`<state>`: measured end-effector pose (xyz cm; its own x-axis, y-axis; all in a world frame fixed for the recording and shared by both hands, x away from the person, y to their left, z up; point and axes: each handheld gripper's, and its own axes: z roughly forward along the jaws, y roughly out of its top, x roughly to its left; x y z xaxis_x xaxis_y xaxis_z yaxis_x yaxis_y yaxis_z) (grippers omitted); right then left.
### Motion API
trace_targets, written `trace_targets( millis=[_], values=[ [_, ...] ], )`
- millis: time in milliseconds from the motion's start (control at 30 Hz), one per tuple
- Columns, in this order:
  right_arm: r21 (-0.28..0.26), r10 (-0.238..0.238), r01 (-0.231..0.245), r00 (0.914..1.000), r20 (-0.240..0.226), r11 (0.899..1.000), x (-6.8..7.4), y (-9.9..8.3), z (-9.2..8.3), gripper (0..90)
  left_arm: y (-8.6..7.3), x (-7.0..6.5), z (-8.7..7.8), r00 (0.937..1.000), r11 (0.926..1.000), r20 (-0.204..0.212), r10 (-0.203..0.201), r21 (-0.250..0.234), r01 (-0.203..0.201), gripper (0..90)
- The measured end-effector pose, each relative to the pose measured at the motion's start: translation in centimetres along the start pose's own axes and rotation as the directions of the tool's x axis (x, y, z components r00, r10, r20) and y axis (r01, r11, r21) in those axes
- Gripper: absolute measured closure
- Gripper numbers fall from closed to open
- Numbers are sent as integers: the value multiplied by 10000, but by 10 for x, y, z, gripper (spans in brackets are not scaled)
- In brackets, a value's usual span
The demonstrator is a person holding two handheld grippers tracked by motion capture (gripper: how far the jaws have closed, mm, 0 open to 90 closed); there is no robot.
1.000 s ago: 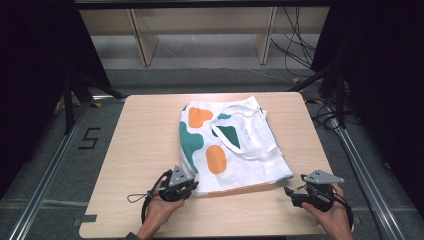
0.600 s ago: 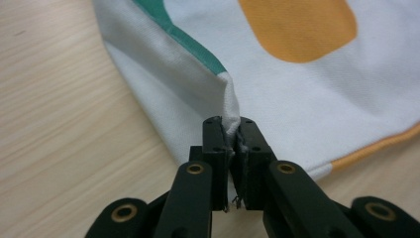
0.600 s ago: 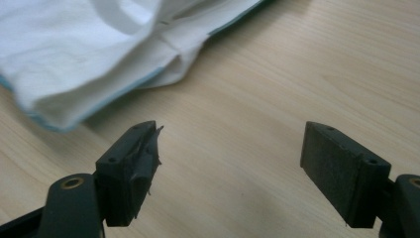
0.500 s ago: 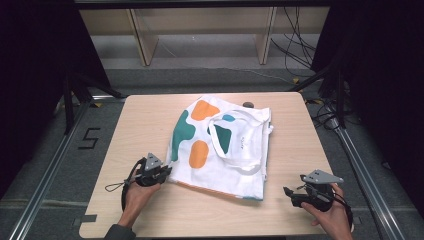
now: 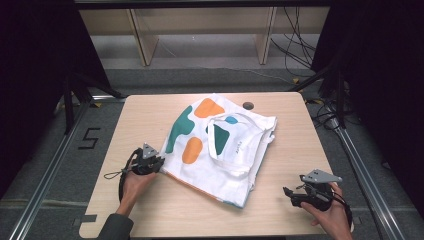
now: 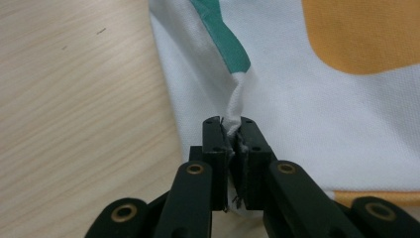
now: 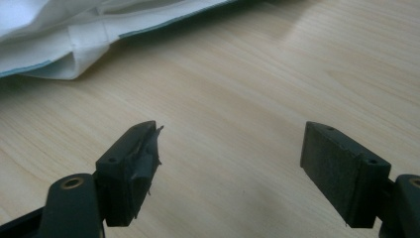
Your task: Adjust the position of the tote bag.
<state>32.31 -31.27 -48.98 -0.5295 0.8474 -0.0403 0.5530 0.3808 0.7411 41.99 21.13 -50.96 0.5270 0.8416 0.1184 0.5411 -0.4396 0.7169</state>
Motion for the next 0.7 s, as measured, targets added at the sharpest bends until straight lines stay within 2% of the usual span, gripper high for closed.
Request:
trace_targets(
  millis=[67, 100, 133, 167, 233, 300, 367, 400, 433, 467, 567, 600, 633, 667, 700],
  values=[
    [6, -198, 198, 9998, -22, 9998, 0, 0, 0, 238, 3, 6, 4, 9998, 9999, -157, 86, 74, -85, 840],
    [-46, -168, 168, 9999, 19, 9998, 0, -1, 1, 238, 3, 6, 4, 9998, 9999, -157, 86, 74, -85, 840],
    [89, 22, -22, 10000, -31, 10000, 1, 0, 0, 238, 5, 11, 7, 9994, 9999, -328, 120, 75, -117, 840],
    [-8, -251, 251, 9997, 33, 9997, -1, -1, 1, 238, 5, 11, 7, 9994, 9999, -328, 120, 75, -117, 840],
    [71, -75, 75, 10000, -4, 9999, 0, 0, 1, 238, 7, 15, 12, 9987, 10000, -514, 28, 59, -25, 840],
    [101, -284, 284, 9996, -13, 9995, -1, 0, 1, 240, 10, 17, 13, 9972, 9996, -702, 268, 150, -258, 840],
    [172, -95, 99, 9998, -201, 9998, 0, -1, 2, 241, 11, 20, 16, 9961, 9995, -824, 304, 110, -296, 839],
    [132, -70, 72, 9999, -146, 9999, 0, -1, 2, 241, 11, 22, 17, 9967, 9999, -799, 106, 65, -101, 838],
    [158, -75, 78, 9998, -194, 9998, 0, -1, 2, 241, 11, 24, 18, 9962, 9999, -862, 135, 43, -131, 838],
    [105, -86, 88, 9997, -216, 9999, 0, 0, 3, 241, 12, 26, 22, 9965, 9999, -828, -137, -90, 130, 836],
    [147, -294, 295, 9995, -109, 9995, 0, 0, 2, 241, 13, 31, 23, 9958, 10000, -911, -31, -31, 28, 832],
    [180, -240, 245, 9993, -283, 9995, 0, 0, 3, 241, 13, 32, 24, 9953, 9999, -963, -121, -65, 116, 829],
    [178, -194, 199, 9995, -265, 9996, 0, 0, 3, 241, 13, 32, 24, 9951, 9997, -962, -232, -147, 219, 822],
    [239, 60, -54, 9997, -253, 9997, 2, 1, 2, 241, 14, 33, 24, 9946, 9990, -950, -416, -202, 398, 788],
    [239, 60, -54, 9997, -253, 9997, 2, 1, 2, 241, 15, 35, 21, 9938, 9984, -962, -562, -82, 557, 788]
  ],
)
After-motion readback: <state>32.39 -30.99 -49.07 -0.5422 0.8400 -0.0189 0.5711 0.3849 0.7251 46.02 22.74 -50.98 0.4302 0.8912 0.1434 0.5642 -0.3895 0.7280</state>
